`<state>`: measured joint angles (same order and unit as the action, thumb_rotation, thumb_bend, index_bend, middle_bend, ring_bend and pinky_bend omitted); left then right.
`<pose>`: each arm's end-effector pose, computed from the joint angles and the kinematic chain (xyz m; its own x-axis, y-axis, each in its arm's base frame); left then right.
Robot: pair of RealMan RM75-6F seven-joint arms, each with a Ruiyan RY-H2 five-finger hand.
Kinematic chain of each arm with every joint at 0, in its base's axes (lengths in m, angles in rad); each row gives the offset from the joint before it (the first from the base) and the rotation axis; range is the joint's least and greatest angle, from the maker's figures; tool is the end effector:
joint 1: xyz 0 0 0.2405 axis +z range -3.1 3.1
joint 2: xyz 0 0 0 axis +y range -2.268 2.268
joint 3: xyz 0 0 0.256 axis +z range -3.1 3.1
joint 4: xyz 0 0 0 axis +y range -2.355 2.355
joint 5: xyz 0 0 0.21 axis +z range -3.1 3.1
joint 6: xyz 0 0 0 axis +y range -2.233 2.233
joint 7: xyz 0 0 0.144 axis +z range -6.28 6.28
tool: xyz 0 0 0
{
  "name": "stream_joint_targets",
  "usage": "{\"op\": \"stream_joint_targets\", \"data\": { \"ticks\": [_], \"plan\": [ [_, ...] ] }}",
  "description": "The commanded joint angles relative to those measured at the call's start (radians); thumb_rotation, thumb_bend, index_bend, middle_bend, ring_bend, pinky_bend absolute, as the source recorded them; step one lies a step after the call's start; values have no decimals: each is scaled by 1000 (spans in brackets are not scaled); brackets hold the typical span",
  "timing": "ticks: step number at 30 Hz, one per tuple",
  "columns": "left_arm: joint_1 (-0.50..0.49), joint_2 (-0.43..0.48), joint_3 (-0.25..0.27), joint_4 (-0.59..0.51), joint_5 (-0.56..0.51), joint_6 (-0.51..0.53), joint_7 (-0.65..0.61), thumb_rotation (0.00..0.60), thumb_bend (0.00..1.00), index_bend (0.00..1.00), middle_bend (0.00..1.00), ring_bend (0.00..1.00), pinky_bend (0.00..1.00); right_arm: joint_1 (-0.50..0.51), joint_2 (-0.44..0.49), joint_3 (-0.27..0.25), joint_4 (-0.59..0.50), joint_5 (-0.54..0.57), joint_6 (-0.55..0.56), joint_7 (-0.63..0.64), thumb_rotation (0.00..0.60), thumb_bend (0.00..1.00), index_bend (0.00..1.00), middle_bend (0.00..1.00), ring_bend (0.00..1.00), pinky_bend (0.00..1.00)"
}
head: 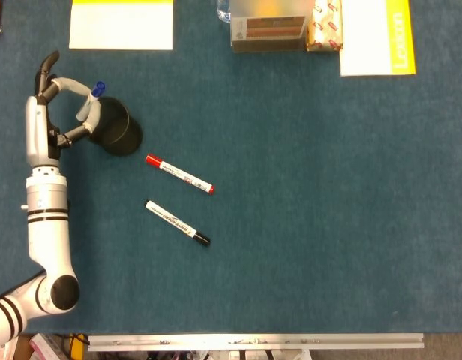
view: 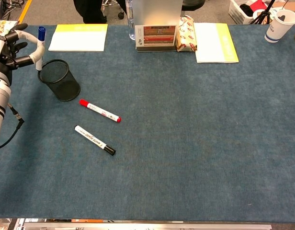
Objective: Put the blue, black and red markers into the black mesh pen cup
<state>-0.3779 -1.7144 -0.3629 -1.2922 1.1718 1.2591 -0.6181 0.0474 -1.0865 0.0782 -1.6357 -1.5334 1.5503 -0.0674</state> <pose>-0.2506 0.3143 0.0184 -0.5951 -0.1097 0.7961 0.7981 0.0354 0.6014 -0.3047 -0.1747 0.1779 0.4632 0.0773 0.8829 -0.8853 -0.0059 0.4650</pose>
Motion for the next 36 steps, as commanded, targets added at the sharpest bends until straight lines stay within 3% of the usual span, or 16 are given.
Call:
{"op": "stream_joint_targets", "data": {
  "ticks": [1, 14, 20, 26, 32, 36],
  "plan": [
    [0, -10, 1, 7, 0, -2, -3, 600, 369, 592, 99, 0, 93, 0, 0, 0, 0, 0, 0, 1, 600, 0, 339, 325, 419, 643],
    [-5, -21, 9, -29, -20, -55, 13, 600, 367, 564, 98, 0, 93, -2, 2, 0, -5, 1, 3, 3, 600, 0, 339, 325, 419, 643],
    [-12, -1, 23, -36, -10, -101, 7, 600, 315, 256, 33, 0, 93, -3, 2, 1, -5, 2, 4, 5, 600, 0, 339, 325, 419, 643],
    [-17, 5, 38, -44, 30, -83, 38, 600, 200, 100, 0, 0, 93, -3, 3, 1, -6, 2, 4, 6, 600, 0, 339, 325, 419, 643],
    [-22, 24, 64, -89, 124, -2, 132, 600, 197, 106, 0, 0, 93, -5, 3, 1, -7, 1, 8, 6, 600, 0, 339, 325, 419, 643],
    [-23, 83, 108, -141, 210, 35, 240, 600, 197, 235, 0, 0, 93, -5, 4, 0, -9, 0, 9, 6, 600, 0, 339, 325, 419, 643]
  ]
}}
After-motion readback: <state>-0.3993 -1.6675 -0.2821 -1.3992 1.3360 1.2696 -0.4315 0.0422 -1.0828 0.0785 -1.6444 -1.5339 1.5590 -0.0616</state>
